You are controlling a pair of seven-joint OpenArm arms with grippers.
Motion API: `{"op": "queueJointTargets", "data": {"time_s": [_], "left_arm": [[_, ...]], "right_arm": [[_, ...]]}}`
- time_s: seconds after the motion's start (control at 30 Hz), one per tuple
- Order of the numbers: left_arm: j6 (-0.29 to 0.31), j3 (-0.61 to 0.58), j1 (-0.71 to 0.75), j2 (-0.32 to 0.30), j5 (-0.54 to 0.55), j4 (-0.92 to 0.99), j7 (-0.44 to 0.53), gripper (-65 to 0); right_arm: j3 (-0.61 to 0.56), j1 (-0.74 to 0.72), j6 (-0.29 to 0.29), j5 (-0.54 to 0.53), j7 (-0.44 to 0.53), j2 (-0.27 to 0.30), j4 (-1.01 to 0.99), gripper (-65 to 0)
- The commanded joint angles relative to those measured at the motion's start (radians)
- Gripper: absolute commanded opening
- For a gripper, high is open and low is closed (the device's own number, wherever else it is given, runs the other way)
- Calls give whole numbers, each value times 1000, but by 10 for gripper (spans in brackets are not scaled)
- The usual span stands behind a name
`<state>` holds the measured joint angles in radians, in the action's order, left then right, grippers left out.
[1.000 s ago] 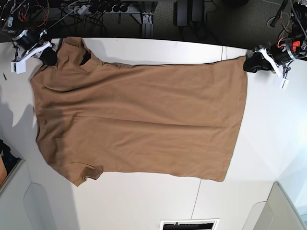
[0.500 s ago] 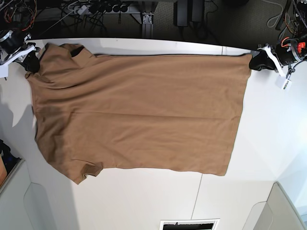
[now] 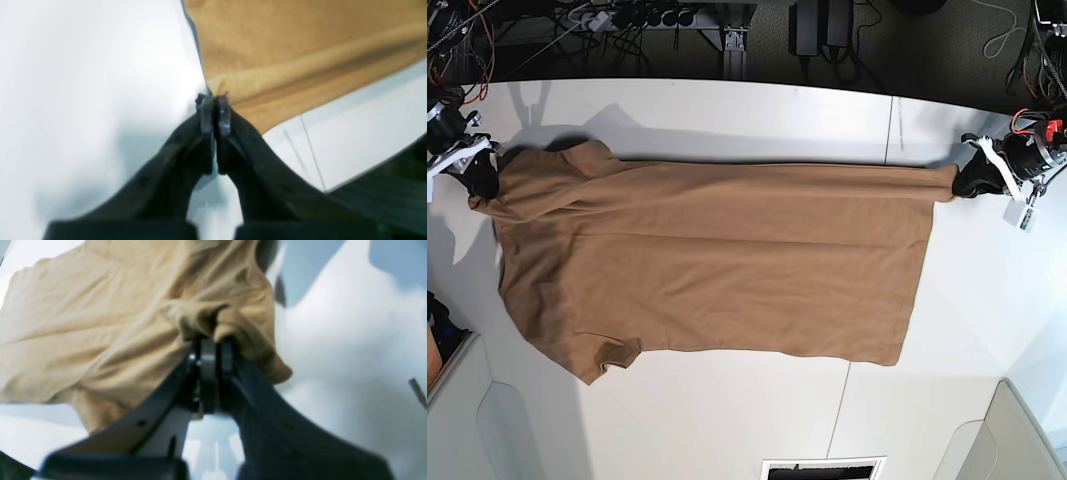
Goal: Layout the t-shirt on the table in an organized manner, then fold the t-shirt properly
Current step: 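Grasp the collar-side corners of the tan shirt with both grippers, then lift the held edge with both grippers and fold it over the shirt body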
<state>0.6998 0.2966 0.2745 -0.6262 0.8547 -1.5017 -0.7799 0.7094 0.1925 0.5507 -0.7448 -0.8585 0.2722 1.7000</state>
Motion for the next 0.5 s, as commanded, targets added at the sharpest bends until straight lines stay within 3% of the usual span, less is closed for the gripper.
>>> {"op": "queueJointTargets", "data": {"time_s": [0.0, 0.23, 0.47], "left_arm": [[-2, -16, -38, -23, -10, 13, 38, -650], [-2, -211, -254, -22, -118, 177, 74, -650], [-2, -252, -382, -22, -119, 281, 74, -650]], "right_arm": [[0, -28, -4, -9, 38, 19, -8, -650], [-39, -150, -4, 4, 48, 25, -164, -650], [-40, -251, -4, 50, 47, 27, -267, -650]]}}
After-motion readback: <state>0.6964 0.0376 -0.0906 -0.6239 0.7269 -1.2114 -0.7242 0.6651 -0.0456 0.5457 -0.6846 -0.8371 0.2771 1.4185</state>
